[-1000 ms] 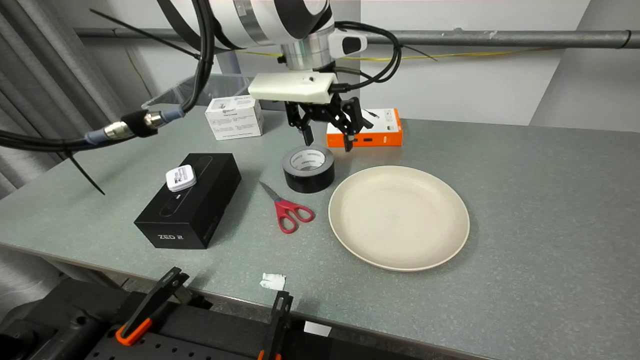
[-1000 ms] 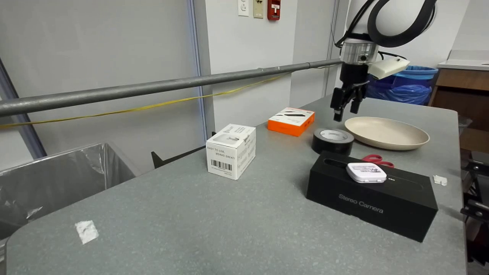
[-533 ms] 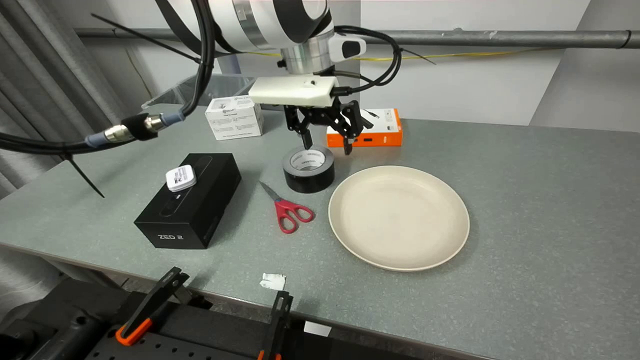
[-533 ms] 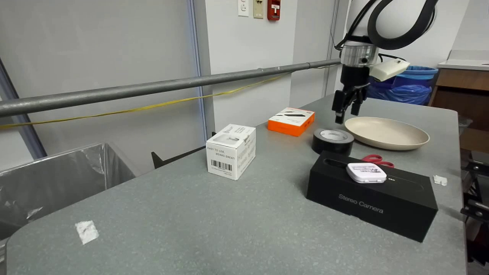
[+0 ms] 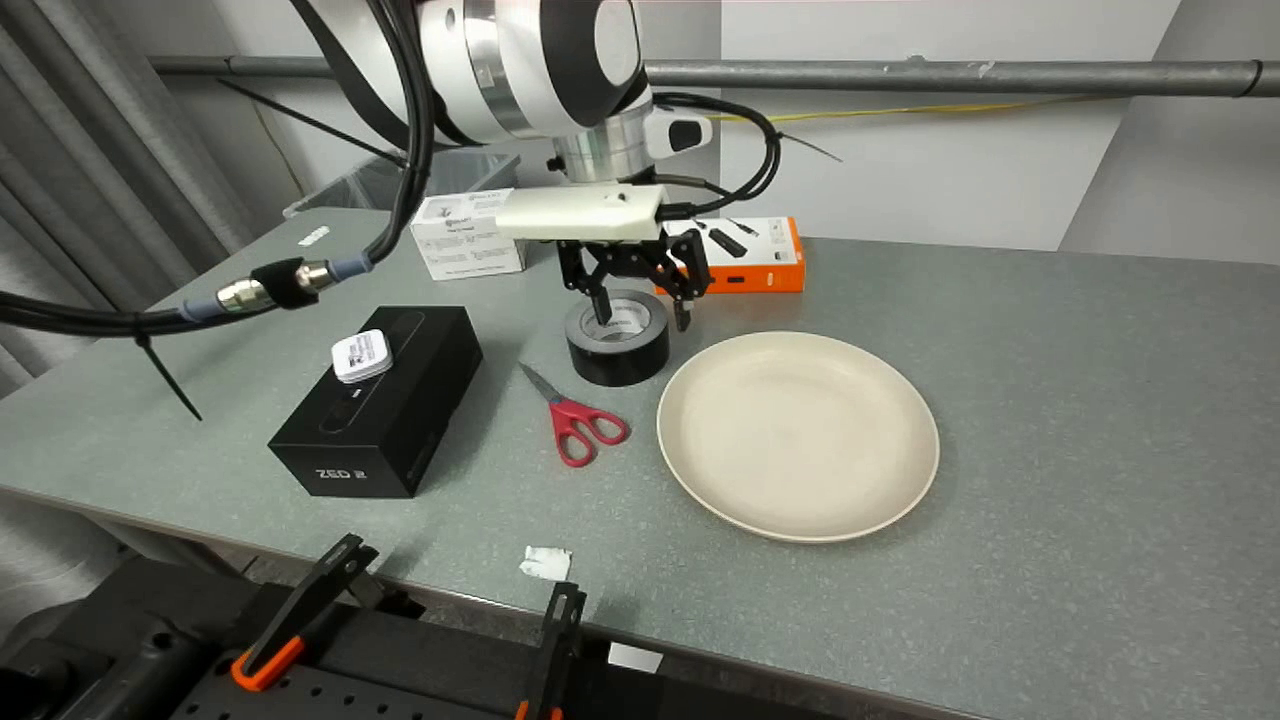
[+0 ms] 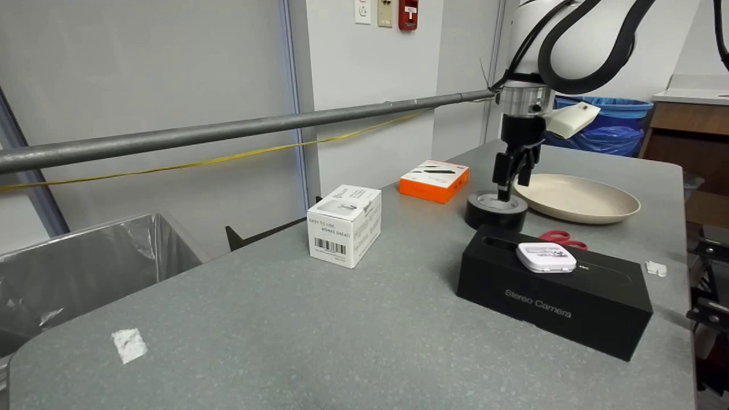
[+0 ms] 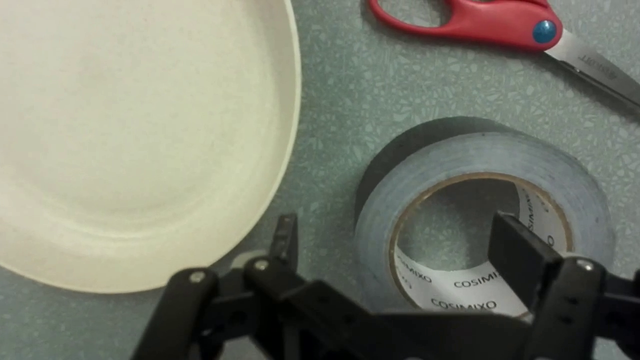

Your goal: Put the tape on the plate

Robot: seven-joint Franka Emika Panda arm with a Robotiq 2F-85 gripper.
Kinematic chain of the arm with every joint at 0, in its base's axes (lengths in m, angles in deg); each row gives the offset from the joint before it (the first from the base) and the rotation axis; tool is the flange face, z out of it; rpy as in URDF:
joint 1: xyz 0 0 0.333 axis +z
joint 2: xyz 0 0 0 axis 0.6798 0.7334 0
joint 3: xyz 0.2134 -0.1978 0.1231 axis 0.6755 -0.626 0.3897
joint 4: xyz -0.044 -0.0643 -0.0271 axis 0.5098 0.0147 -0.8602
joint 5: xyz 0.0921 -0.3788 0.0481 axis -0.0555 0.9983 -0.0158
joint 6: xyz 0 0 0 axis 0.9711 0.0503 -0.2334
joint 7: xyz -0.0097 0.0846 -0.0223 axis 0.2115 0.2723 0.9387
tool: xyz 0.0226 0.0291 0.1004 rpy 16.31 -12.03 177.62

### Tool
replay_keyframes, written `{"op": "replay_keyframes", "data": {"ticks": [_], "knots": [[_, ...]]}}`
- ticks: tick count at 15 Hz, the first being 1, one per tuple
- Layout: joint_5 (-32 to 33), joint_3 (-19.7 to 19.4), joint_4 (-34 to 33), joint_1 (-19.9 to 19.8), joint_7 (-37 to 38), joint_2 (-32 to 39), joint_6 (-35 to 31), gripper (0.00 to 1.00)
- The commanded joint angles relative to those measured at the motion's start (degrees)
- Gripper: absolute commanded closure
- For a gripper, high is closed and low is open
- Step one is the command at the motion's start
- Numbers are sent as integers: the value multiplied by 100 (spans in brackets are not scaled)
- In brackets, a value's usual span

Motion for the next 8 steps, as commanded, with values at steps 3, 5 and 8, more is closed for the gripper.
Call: {"op": "replay_keyframes", "data": {"ticks": [3,5,8], "knots": [[73,-58,-404,52,-171,476,-191,0],[-14,-15,-531,-5,-249,612,-206,0],[-301,184,-672,-189,-464,744,-220,26]]}}
